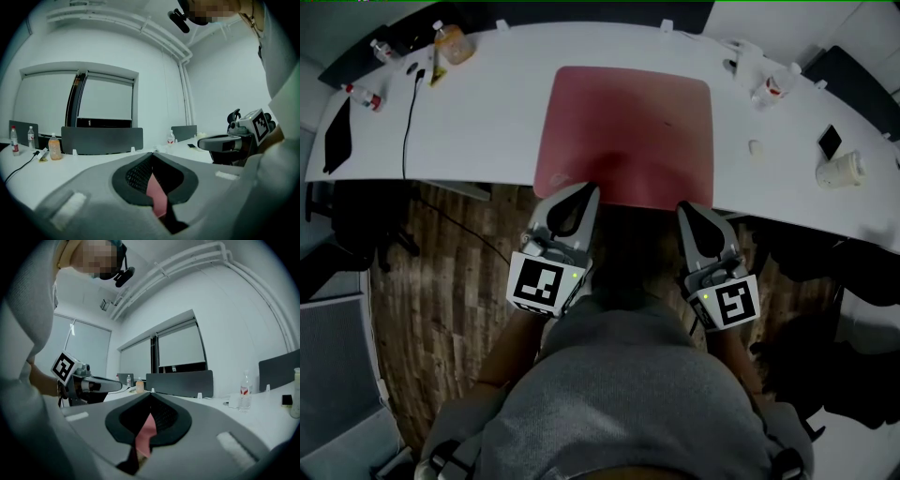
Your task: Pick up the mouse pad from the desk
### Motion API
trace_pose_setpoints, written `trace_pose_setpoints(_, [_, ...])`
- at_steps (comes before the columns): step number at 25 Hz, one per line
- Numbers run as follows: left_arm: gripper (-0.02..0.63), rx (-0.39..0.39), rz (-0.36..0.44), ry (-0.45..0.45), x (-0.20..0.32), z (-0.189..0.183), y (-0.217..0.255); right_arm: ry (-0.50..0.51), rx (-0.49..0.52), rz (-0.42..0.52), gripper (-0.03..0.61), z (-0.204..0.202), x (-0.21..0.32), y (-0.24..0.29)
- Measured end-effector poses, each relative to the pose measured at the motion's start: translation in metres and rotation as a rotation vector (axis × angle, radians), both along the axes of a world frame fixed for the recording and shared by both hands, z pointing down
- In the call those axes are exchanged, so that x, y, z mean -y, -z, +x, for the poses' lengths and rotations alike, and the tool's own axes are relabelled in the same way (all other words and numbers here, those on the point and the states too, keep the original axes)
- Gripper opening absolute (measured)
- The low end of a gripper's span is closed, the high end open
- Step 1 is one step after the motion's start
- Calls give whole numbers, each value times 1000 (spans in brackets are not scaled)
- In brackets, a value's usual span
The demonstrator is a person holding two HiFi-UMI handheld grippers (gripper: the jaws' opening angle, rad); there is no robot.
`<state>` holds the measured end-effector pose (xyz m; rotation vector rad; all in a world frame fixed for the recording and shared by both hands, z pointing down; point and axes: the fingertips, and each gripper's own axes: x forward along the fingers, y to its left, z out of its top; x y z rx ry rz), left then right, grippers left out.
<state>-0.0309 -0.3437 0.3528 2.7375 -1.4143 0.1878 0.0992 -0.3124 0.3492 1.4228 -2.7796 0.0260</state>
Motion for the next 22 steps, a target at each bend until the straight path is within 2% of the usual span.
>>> trace_pose_setpoints(5, [0, 98, -12, -3, 9, 0, -28, 46, -130, -17, 2, 2, 11, -22])
trace_pose_setpoints(6, [24, 121, -21, -13, 11, 1, -35, 61, -164, -19, 3, 1, 13, -26])
trace_pose_setpoints(11, [101, 281, -67, -65, 18, 2, -74, 108, -317, -33, 70, 1, 20, -56])
trace_pose_setpoints(13, [129, 347, -64, -73, 19, 0, -88, 131, -422, -44, 106, 2, 21, -76])
trace_pose_setpoints(16, [135, 454, -48, -73, 22, -2, -108, 162, -572, -75, 149, 5, 18, -113])
trace_pose_setpoints(22, [211, 641, -68, -130, 17, 1, -151, 215, -718, -93, 196, 5, 12, -160])
